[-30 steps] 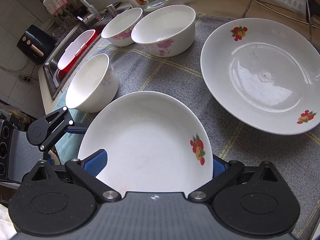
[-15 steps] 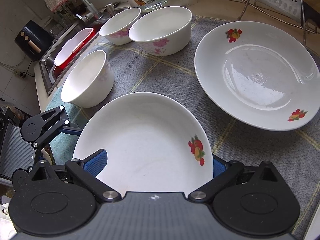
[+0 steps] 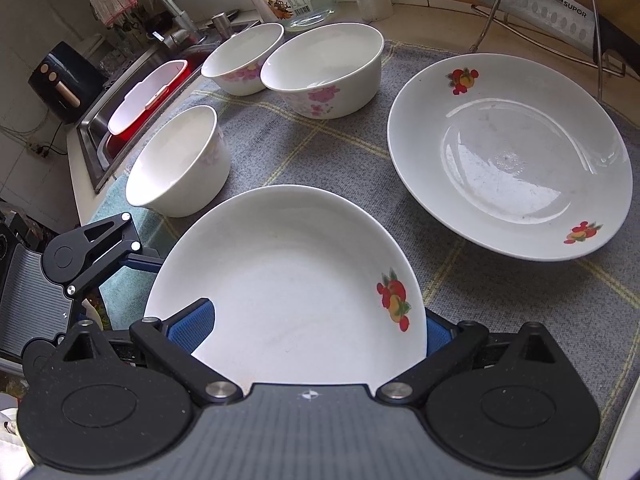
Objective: Organize plates and bowls
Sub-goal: 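Carry the held plate over the stained plate and lower it onto it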
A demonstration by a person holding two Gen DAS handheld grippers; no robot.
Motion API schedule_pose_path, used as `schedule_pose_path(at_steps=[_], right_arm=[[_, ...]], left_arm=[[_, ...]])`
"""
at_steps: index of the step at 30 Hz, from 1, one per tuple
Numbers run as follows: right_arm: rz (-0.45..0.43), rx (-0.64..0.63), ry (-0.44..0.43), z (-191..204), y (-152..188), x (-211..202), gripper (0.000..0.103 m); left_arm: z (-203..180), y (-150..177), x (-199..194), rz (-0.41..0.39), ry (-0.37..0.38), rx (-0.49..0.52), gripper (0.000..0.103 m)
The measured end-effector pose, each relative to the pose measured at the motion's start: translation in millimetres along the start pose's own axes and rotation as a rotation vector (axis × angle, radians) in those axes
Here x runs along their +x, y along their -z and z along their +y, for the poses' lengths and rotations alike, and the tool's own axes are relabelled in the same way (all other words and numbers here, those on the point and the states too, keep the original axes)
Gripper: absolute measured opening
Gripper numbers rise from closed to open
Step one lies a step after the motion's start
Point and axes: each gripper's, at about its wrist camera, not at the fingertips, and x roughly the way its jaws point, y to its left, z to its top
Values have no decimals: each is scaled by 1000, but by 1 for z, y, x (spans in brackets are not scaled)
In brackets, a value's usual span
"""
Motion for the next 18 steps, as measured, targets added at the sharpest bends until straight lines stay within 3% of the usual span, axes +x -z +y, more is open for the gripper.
schedule_pose_path(at_steps=[18], right_arm=[[-85,45,27,-25,15,-44,103]], left_arm=[[-15,-43,12,-5,42,54,101]])
